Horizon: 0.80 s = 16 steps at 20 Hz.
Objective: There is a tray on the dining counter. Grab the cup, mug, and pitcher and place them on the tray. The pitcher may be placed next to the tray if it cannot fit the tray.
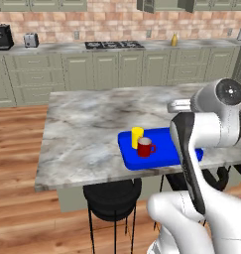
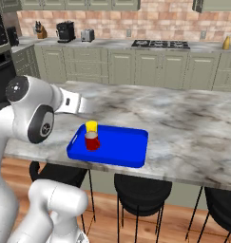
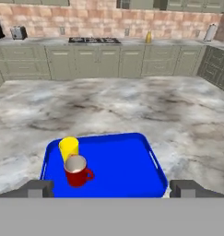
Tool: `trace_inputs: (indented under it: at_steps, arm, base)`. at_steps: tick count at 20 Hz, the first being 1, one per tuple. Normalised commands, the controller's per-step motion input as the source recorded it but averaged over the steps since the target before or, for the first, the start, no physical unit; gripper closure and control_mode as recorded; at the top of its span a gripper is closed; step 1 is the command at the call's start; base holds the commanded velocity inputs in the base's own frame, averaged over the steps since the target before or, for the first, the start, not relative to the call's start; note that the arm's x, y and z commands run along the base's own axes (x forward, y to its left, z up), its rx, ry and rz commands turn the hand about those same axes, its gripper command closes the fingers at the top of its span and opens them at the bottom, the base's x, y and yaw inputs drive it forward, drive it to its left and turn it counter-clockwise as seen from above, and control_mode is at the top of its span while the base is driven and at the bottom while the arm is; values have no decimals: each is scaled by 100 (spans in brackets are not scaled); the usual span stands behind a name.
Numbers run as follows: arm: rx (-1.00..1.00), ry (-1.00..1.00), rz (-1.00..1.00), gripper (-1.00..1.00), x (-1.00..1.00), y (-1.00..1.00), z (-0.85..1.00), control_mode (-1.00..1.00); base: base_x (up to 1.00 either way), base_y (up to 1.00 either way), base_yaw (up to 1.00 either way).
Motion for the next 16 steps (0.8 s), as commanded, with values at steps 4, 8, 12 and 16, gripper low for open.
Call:
trace_inputs:
  at_steps: [4, 8, 12, 16]
  arm:
    - [-1, 0, 16, -100, -84, 10, 11, -100]
    - [0, 0, 2, -100, -59, 13, 20, -100]
    - [0, 0, -4, -100, -9, 0, 26, -100]
    - [0, 0, -4, -100, -3, 0, 11, -100]
  base:
    - [0, 0, 0]
    - [0, 0, 0]
    - [0, 0, 0]
    - [0, 0, 0]
